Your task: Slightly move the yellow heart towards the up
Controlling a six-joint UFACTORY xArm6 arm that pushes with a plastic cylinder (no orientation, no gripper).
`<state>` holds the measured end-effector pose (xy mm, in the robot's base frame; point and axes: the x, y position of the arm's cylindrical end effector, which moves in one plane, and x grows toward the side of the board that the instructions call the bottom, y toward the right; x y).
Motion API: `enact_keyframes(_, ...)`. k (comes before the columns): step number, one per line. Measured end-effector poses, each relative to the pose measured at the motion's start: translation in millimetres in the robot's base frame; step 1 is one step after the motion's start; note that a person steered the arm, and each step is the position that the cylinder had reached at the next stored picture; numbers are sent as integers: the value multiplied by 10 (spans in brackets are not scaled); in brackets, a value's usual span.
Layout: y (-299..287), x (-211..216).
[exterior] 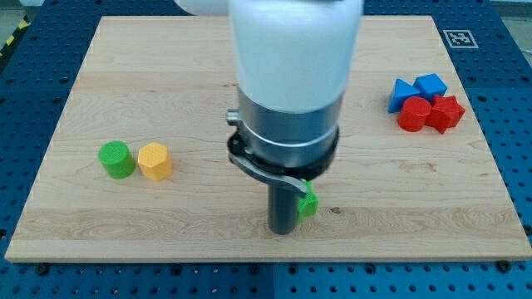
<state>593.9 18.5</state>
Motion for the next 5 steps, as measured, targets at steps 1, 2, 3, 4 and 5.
enact_keyframes(1,143,-40)
enact_keyframes(2,-95,-113)
enact_keyframes(3,-306,-462)
enact_keyframes(4,-311,-931)
enact_keyframes(5,203,-983)
